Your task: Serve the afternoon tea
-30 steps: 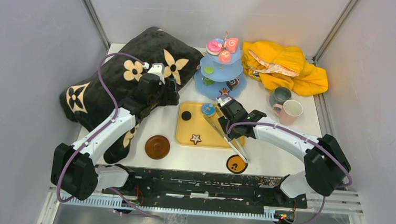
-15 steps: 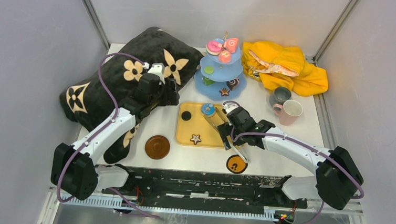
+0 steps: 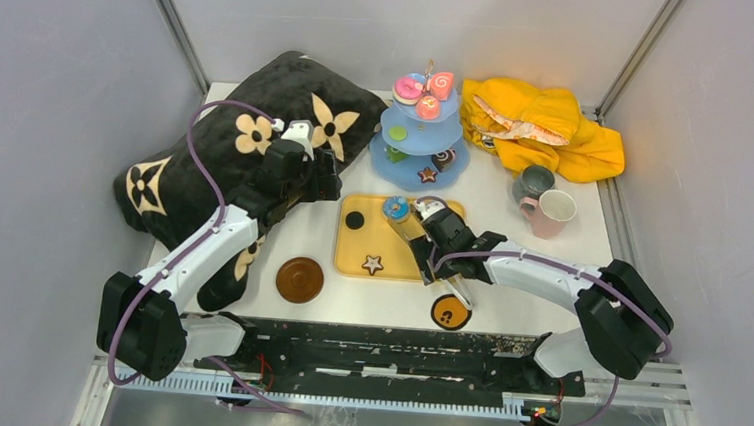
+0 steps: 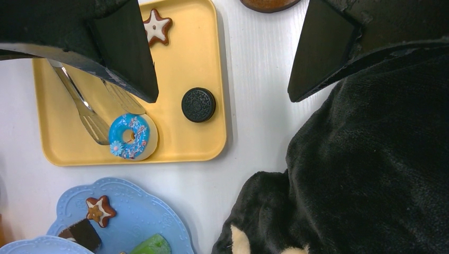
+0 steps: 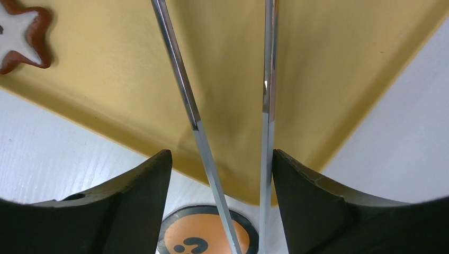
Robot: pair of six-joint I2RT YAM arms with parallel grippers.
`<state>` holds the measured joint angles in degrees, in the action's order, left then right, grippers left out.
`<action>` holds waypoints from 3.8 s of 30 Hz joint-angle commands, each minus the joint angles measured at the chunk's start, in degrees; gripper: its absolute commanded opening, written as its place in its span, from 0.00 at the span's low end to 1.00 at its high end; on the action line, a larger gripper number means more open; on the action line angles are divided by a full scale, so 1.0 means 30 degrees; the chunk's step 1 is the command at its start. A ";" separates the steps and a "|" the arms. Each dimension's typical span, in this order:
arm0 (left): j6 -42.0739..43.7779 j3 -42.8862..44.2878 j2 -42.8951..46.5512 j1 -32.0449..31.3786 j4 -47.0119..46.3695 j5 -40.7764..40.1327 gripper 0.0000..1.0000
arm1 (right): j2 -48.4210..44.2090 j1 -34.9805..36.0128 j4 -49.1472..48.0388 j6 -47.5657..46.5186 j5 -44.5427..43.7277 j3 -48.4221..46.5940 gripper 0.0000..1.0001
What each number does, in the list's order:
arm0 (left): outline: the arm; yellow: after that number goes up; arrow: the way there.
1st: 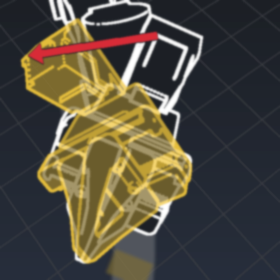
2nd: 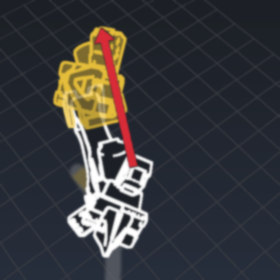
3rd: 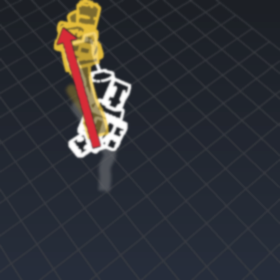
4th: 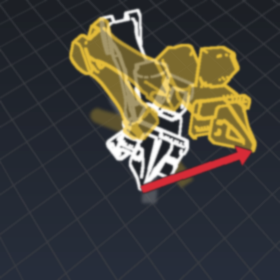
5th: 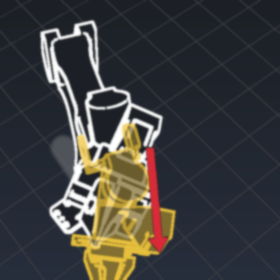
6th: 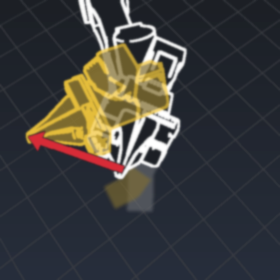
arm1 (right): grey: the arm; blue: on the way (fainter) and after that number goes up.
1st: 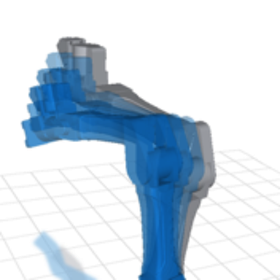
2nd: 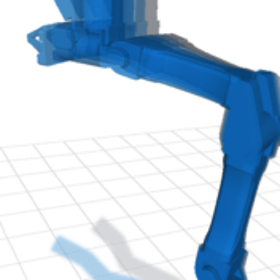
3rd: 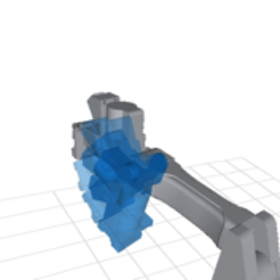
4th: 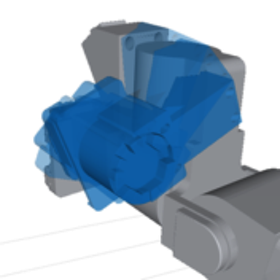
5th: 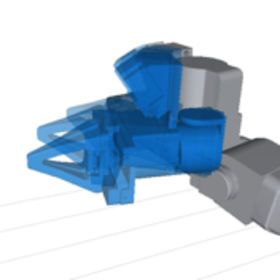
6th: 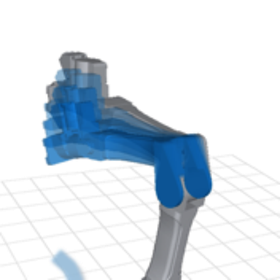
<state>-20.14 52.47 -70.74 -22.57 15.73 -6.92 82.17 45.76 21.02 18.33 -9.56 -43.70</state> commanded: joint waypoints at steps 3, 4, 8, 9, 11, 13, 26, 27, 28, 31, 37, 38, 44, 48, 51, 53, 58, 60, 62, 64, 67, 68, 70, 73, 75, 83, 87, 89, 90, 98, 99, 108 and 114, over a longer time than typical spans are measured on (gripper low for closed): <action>-0.0726 0.0354 0.0288 0.0096 -0.0694 -0.0038 1.00 | 0.0449 0.0128 -0.1882 0.0245 -0.0347 0.0154 0.67; -0.0727 0.0349 0.0263 0.0098 -0.0689 -0.0038 1.00 | 0.0454 0.0128 -0.1967 0.0277 -0.0404 0.0154 0.65; -0.0728 0.0335 0.0281 0.0089 -0.0692 -0.0052 1.00 | 0.0408 0.0128 -0.2273 0.0272 -0.0359 0.0274 0.50; -0.0702 0.0328 0.0303 0.0097 -0.0660 -0.0065 1.00 | 0.0412 0.0128 -0.2199 0.0229 -0.0358 0.0231 0.45; -0.0697 0.0346 0.0315 0.0104 -0.0669 -0.0082 1.00 | 0.0345 0.0128 -0.2003 0.0141 -0.0357 0.0155 0.36; -0.0698 0.0307 0.0318 0.0092 -0.0672 -0.0096 1.00 | 0.0235 0.0128 -0.1752 0.0054 -0.0293 0.0103 0.27; -0.0728 0.0438 0.0274 0.0108 -0.0695 -0.0023 1.00 | -0.2565 0.0121 0.2764 -0.0251 0.0066 -0.1248 0.01; -0.0702 0.0440 0.0262 0.0099 -0.0675 -0.0010 1.00 | -0.3021 0.0127 0.3269 -0.0275 0.0080 -0.1406 0.01; -0.0699 0.0448 0.0220 0.0087 -0.0672 -0.0009 1.00 | -0.3456 0.0128 0.3823 -0.0300 0.0133 -0.1616 0.01; -0.0695 0.0497 0.0179 0.0081 -0.0719 -0.0013 1.00 | -0.5098 0.0103 0.5454 -0.0187 -0.0553 -0.2248 0.01; -0.0797 0.0447 0.0056 0.0096 -0.0912 0.0126 1.00 | -0.6924 -0.1064 0.8233 -0.0493 -0.1297 -0.4912 0.01; -0.0813 0.0438 0.0055 0.0105 -0.0954 0.0158 1.00 | -0.7042 -0.1372 0.8442 -0.0547 -0.1357 -0.5328 0.01; -0.0735 0.0384 0.0220 0.0082 -0.0994 0.0145 1.00 | -0.6399 -0.3514 0.9202 -0.1079 -0.0963 -0.7235 0.01; -0.0613 0.0266 0.0465 0.0083 -0.0865 -0.0082 1.00 | -0.5514 -0.4361 0.9362 -0.1314 -0.0591 -0.8077 0.01; -0.0603 0.0084 0.0617 0.0098 -0.0876 -0.0157 1.00 | -0.4808 -0.4909 0.9249 -0.1561 -0.0734 -0.8331 0.01; -0.0656 -0.0005 0.0643 0.0085 -0.0904 -0.0148 1.00 | -0.4499 -0.5376 0.8743 -0.1597 -0.0688 -0.8409 0.01; -0.0589 0.0057 0.0649 0.0089 -0.0847 -0.0267 1.00 | -0.3329 -0.6073 0.7558 -0.1759 -0.0330 -0.8613 0.01; -0.0531 0.0072 0.0650 0.0086 -0.0821 -0.0312 1.00 | -0.2970 -0.6129 0.7028 -0.1845 -0.0397 -0.8685 0.01; -0.0549 0.0067 0.0606 0.0096 -0.0789 -0.0283 1.00 | -0.2408 -0.6220 0.6592 -0.1922 -0.0361 -0.8951 0.01; -0.0559 0.0066 0.0596 0.0085 -0.0804 -0.0298 1.00 | -0.1802 -0.6245 0.6357 -0.2025 -0.0436 -0.9353 0.01; -0.0650 0.0097 0.0566 0.0086 -0.0816 -0.0219 1.00 | -0.1016 -0.6277 0.5863 -0.2144 -0.0537 -0.9870 0.01; -0.0641 0.0119 0.0580 0.0089 -0.0847 -0.0192 1.00 | -0.0682 -0.6334 0.5721 -0.2138 -0.0534 -1.0017 0.01; -0.0641 0.0182 0.0569 0.0093 -0.0826 -0.0184 1.00 | -0.0025 -0.6452 0.5718 -0.2124 -0.0533 -1.0476 0.01; -0.0584 0.0224 0.0589 0.0083 -0.0731 -0.0292 1.00 | 0.0712 -0.6581 0.5288 -0.2045 -0.0350 -1.0774 0.01; -0.0537 0.0210 0.0607 0.0097 -0.0679 -0.0361 1.00 | 0.1198 -0.6655 0.5138 -0.1982 -0.0328 -1.1062 0.01; -0.0544 0.0118 0.0668 0.0099 -0.0642 -0.0404 1.00 | 0.2913 -0.7039 0.4552 -0.2186 0.0061 -1.2446 0.01; -0.0522 0.0128 0.0657 0.0098 -0.0613 -0.0491 1.00 | 0.4059 -0.7140 0.4684 -0.2340 0.0202 -1.3324 0.01; -0.0523 0.0146 0.0710 0.0094 -0.0584 -0.0536 1.00 | 0.4548 -0.7216 0.4699 -0.2384 0.0278 -1.3730 0.01; -0.0523 0.0136 0.0700 0.0108 -0.0558 -0.0572 1.00 | 0.4804 -0.7239 0.4726 -0.2413 0.0304 -1.3931 0.01; -0.0443 0.0047 0.0877 0.0096 -0.0417 -0.0774 1.00 | 0.5961 -0.7300 0.4834 -0.2961 0.0823 -1.5174 0.01; -0.0436 0.0054 0.0846 0.0090 -0.0435 -0.0771 1.00 | 0.6064 -0.7308 0.4919 -0.3020 0.0848 -1.5330 0.01; -0.0464 0.0118 0.0808 0.0085 -0.0474 -0.0733 1.00 | 0.7561 -0.7322 0.5581 -0.3504 0.0844 -1.6940 0.01; -0.0345 0.0106 0.1013 0.0097 -0.0295 -0.0960 0.99 | 0.8493 -0.7318 0.6113 -0.3776 0.0886 -1.8187 0.01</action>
<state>-20.14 52.40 -69.58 -22.57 16.05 -8.49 106.83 23.94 39.51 8.40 -7.29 -93.49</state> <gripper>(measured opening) 0.996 0.235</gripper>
